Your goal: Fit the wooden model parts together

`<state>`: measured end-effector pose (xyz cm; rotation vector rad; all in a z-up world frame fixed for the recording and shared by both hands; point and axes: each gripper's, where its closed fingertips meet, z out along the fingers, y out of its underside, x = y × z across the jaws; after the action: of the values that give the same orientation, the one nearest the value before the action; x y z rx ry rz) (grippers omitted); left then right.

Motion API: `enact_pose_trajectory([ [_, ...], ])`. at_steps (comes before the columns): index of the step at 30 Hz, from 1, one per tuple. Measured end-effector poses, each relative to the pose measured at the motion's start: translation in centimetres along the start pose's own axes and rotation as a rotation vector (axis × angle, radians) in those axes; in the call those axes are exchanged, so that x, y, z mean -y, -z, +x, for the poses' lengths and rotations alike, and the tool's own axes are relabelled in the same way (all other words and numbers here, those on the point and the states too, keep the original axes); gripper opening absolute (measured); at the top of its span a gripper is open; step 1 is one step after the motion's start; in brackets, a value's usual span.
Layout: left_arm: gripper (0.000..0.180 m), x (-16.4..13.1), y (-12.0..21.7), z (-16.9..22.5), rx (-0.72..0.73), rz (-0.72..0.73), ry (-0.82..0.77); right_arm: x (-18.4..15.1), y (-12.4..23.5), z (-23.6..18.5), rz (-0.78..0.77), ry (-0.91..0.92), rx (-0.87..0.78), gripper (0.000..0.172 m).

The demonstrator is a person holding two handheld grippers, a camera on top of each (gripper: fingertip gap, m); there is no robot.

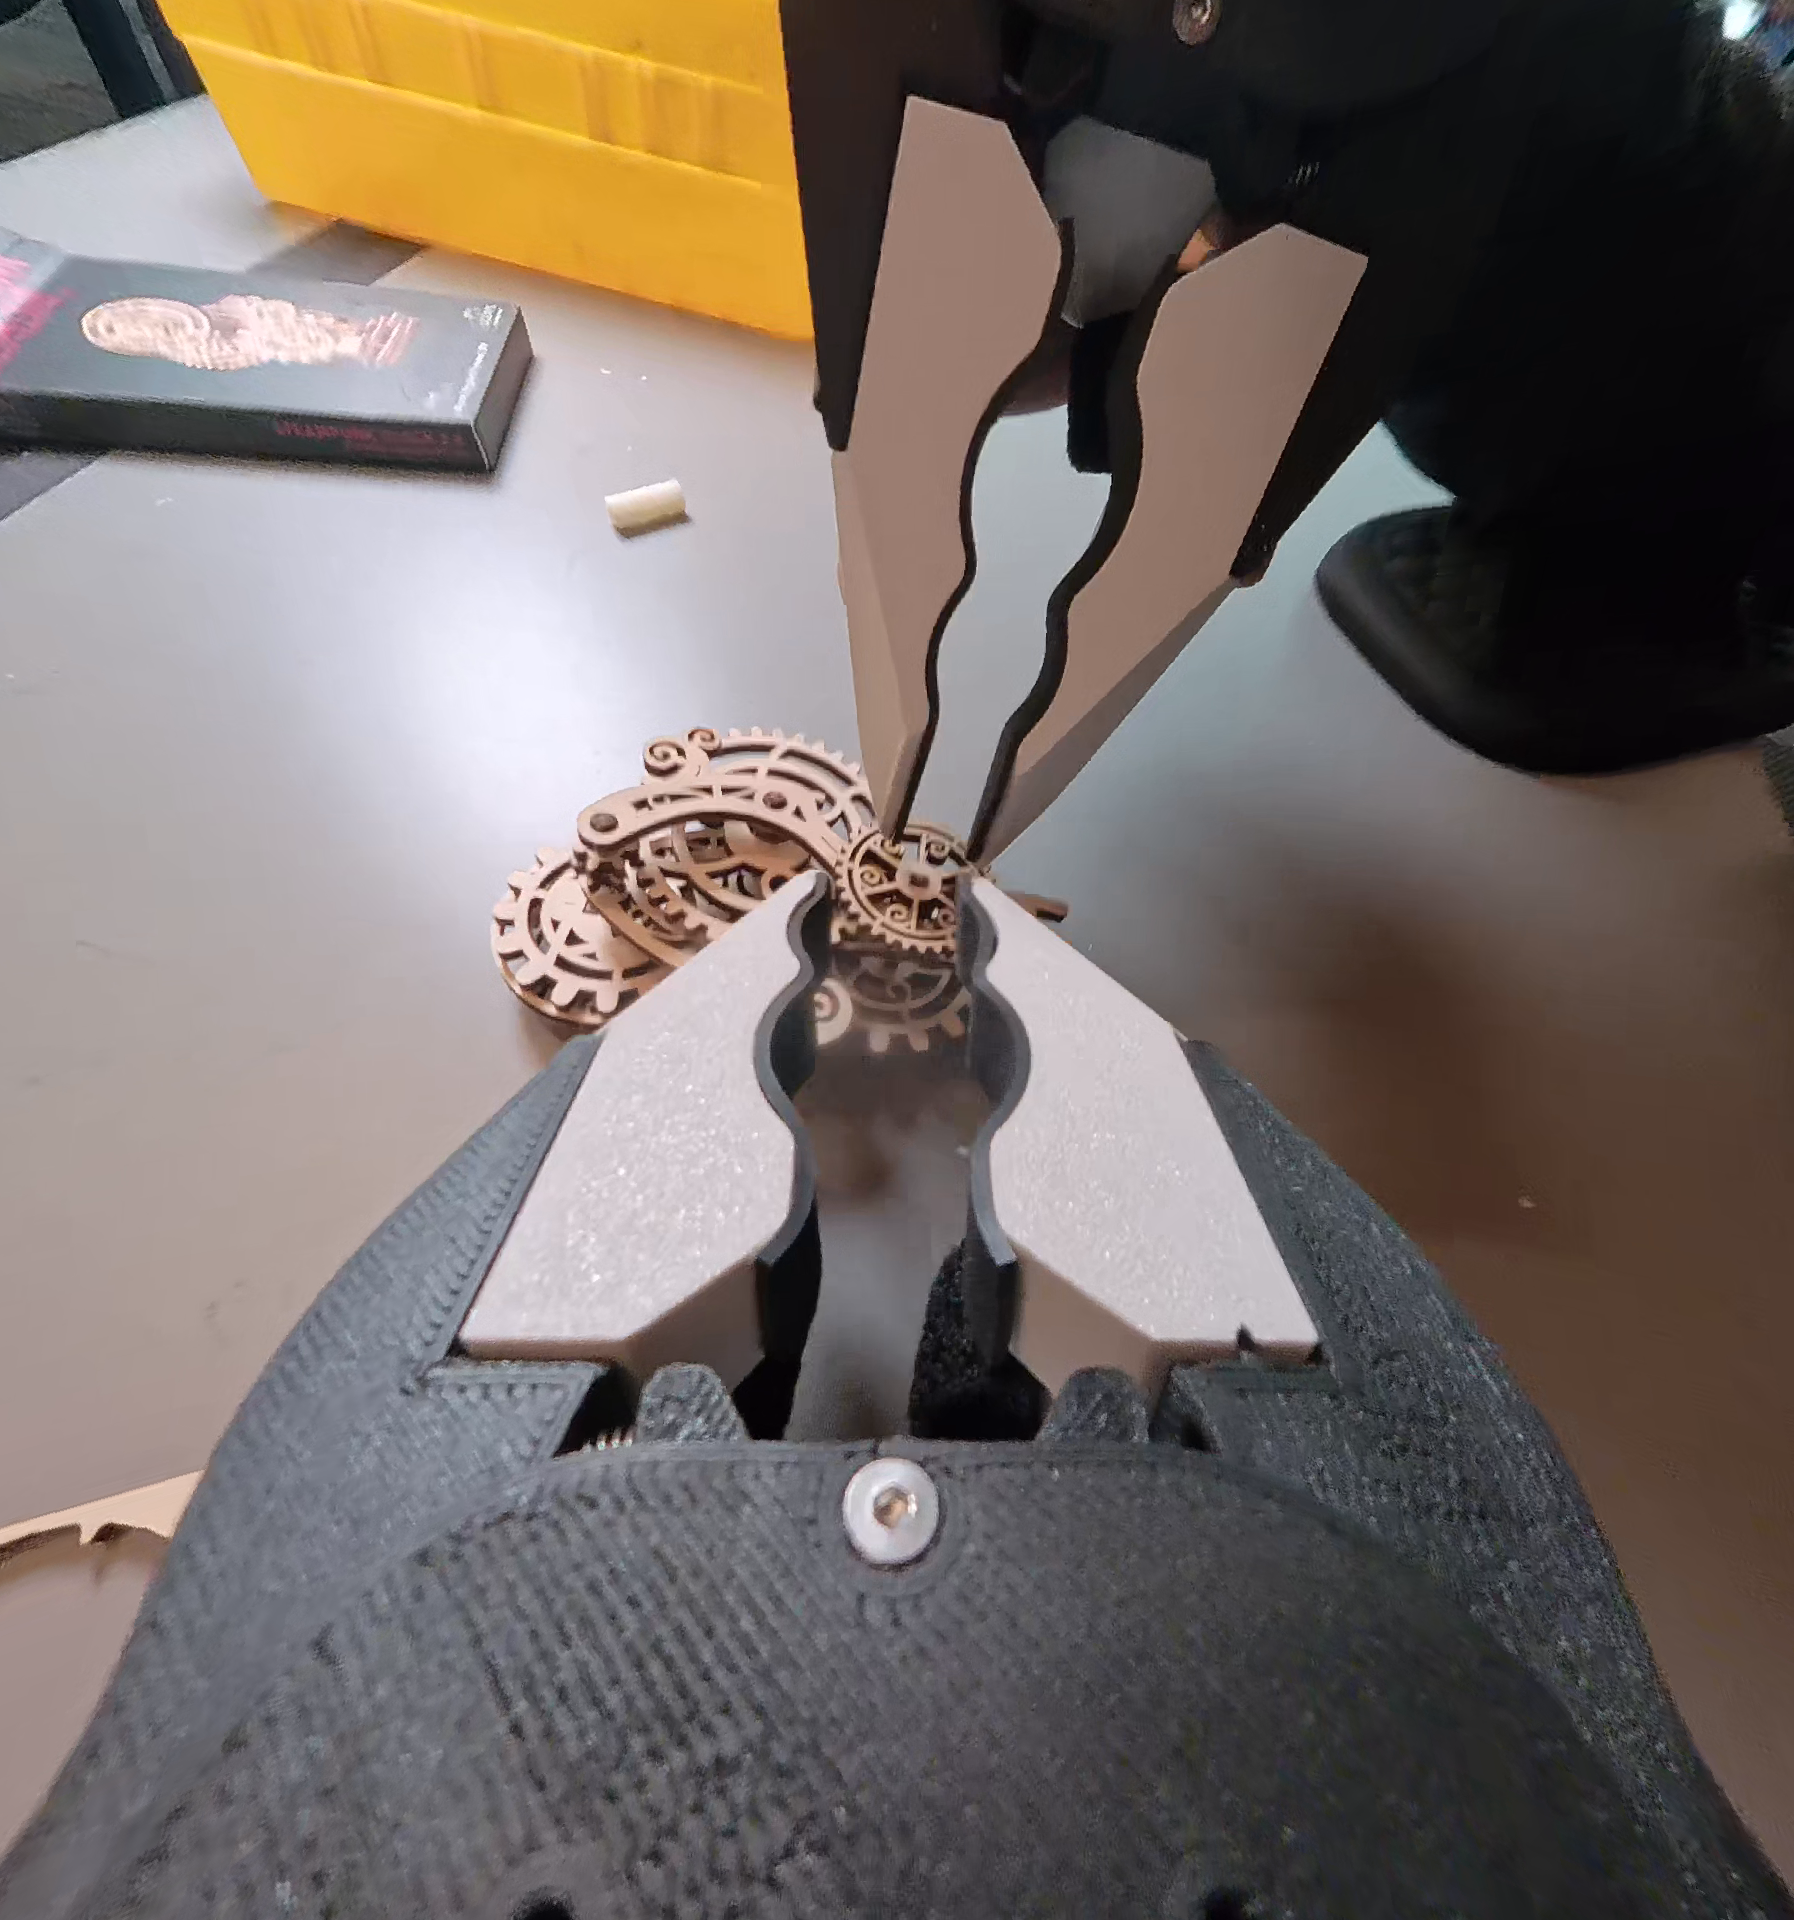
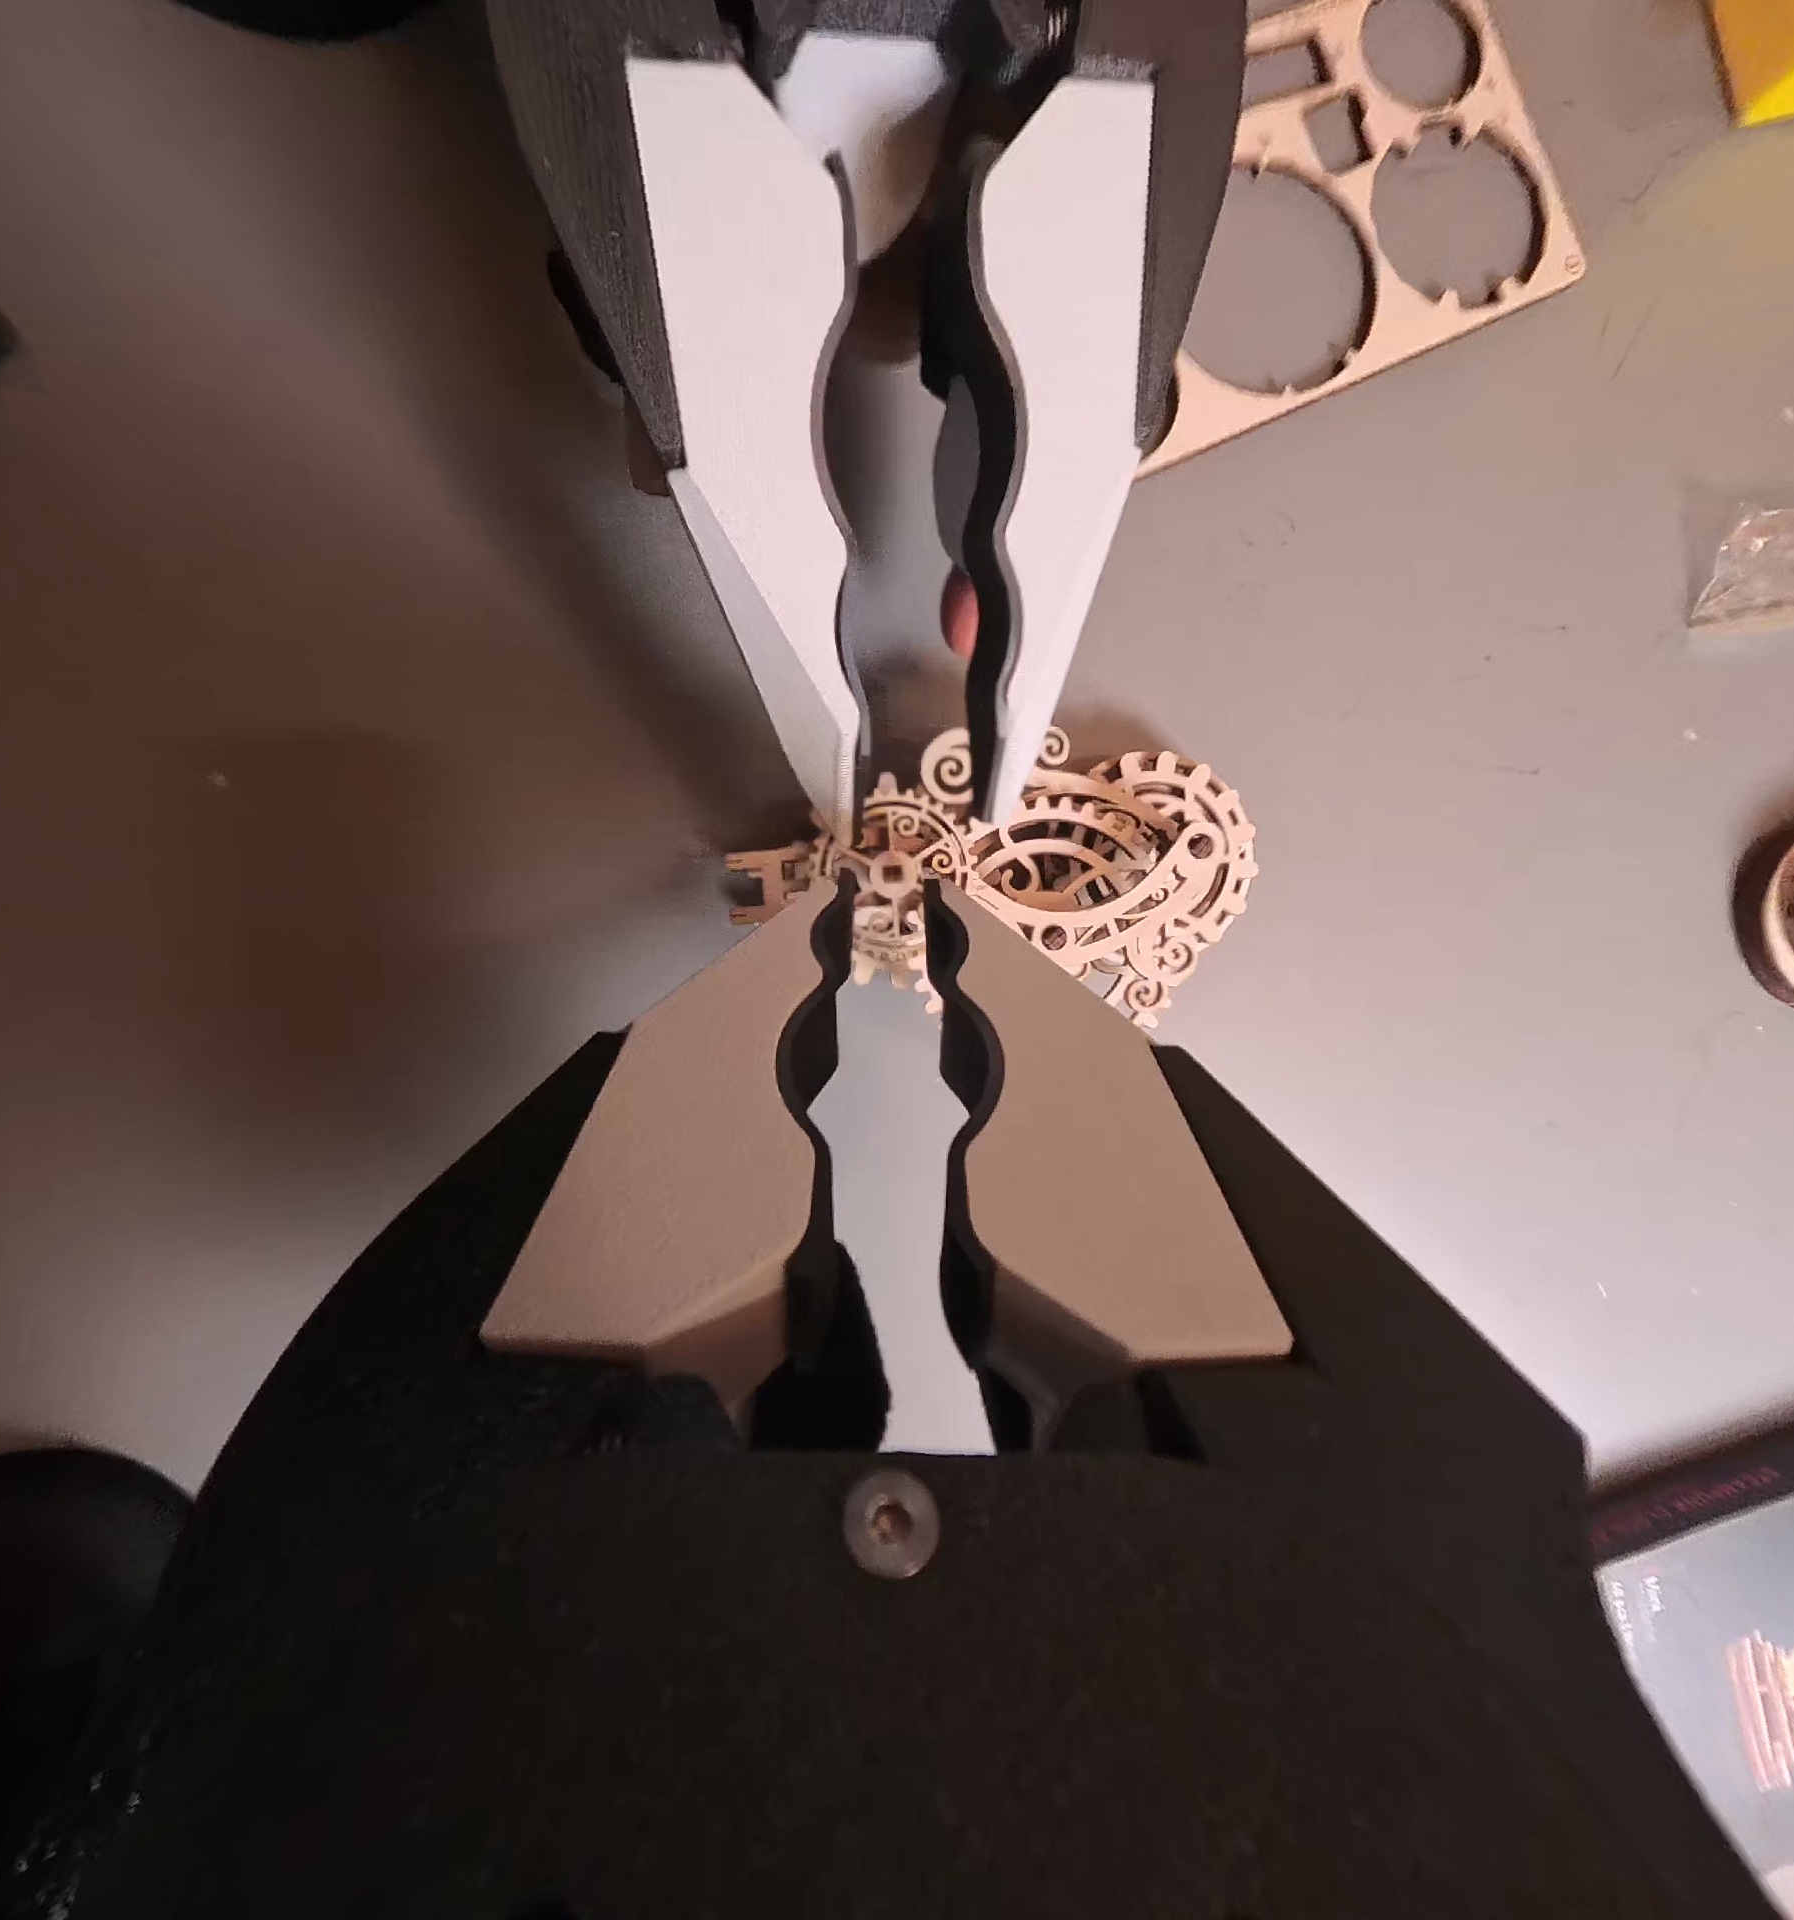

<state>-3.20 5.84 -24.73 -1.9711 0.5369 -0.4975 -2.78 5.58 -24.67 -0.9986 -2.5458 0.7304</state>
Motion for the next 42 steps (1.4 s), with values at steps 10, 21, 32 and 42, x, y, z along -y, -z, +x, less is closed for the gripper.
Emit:
enact_pose_trajectory([
  [10, 0.036, 6.4, 10.6, -6.5, 0.296, 0.353, 0.035, 2.0, 5.9, 2.2, 0.363, -0.244, -0.344, 0.033],
  [21, 0.032, 1.1, 19.1, -8.3, 0.537, 0.301, 0.178, -1.9, 8.5, 1.2, 0.749, -0.436, -0.533, 0.002],
  [32, 0.043, -7.0, 17.9, -4.1, 0.53, -0.045, 0.17, -1.5, 7.6, 0.4, 0.789, -0.439, -0.534, 0.02],
  [42, 0.051, -16.0, 34.6, -7.2, 0.907, -0.244, 0.447, -0.7, 8.6, 0.0, 0.796, -0.373, -0.586, 0.016],
])
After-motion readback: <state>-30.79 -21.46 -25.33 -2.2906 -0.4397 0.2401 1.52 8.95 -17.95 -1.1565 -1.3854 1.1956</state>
